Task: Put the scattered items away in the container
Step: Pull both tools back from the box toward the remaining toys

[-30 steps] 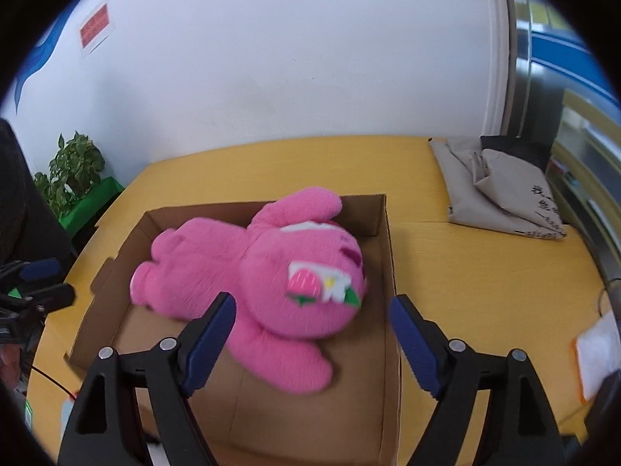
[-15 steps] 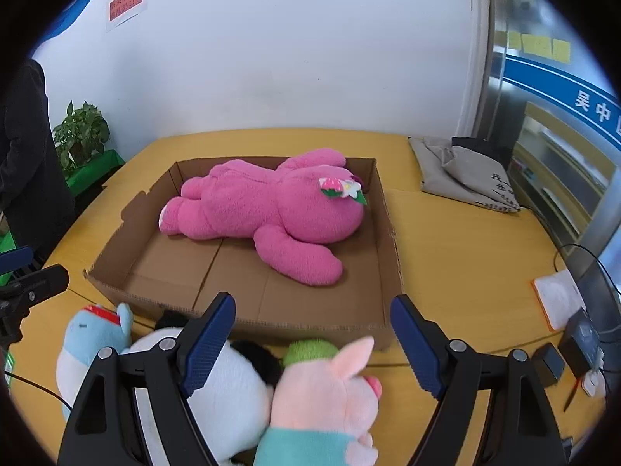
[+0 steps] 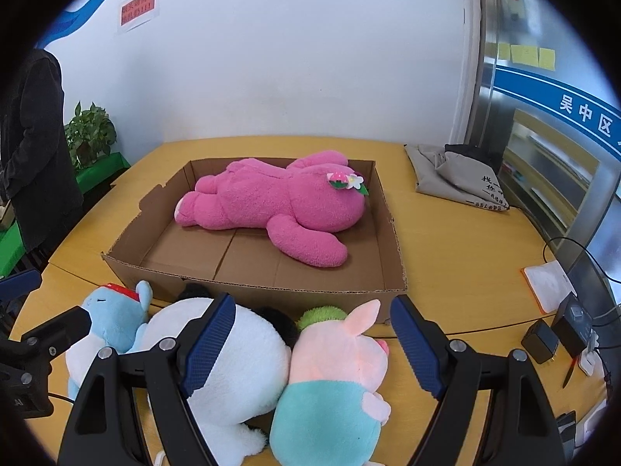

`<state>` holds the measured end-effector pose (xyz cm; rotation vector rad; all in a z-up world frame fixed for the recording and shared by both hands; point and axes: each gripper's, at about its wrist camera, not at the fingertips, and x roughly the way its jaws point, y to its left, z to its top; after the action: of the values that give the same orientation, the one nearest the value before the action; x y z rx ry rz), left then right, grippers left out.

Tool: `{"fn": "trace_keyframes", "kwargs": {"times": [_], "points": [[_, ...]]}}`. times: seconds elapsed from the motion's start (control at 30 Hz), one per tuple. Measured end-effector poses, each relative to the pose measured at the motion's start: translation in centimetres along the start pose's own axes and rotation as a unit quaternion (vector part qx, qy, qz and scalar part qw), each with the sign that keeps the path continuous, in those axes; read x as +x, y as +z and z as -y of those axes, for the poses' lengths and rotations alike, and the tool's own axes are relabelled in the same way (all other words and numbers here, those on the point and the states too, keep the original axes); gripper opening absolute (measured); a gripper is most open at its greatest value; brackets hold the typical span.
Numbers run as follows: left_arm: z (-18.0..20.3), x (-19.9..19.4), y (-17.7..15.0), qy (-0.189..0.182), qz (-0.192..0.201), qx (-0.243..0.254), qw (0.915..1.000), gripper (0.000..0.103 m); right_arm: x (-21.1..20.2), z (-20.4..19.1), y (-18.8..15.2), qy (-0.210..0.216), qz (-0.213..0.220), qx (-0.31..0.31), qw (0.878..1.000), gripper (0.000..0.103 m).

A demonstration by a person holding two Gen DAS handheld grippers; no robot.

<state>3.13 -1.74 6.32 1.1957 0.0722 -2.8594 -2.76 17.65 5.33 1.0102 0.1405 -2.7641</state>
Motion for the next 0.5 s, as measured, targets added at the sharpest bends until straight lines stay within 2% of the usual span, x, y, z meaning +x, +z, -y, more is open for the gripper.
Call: {"fn": "trace_keyframes", "kwargs": {"times": [0.13,0.2,0.23,0.5], "points": [[-0.2,0.5,-0.3,-0.002,-0.006,-0.01,0.9999,0.103,0.2,-0.8,-0.7,0.004,-0.005,-0.018,1.0,0.087],[-0.2,0.7,-0.5,-0.005,-0.009,-0.012,0.9999,0.103,0.5,-1.3,-1.2,0.005,-0.008,-0.023,1.0,0.092],[-0.2,0.8,-0.7,-0.004,-0.01,-0.011,0.9999,0.103,0.6,-1.4,-1.4,0.005,-0.008,-0.023,1.0,0.103],[-0.2,1.0,-1.1,0.0,-0.012,-0.007,0.9999,0.103,0.3,-1.1,-1.3,-0.005,0.002,-0.007,1.0,0.103]]}}
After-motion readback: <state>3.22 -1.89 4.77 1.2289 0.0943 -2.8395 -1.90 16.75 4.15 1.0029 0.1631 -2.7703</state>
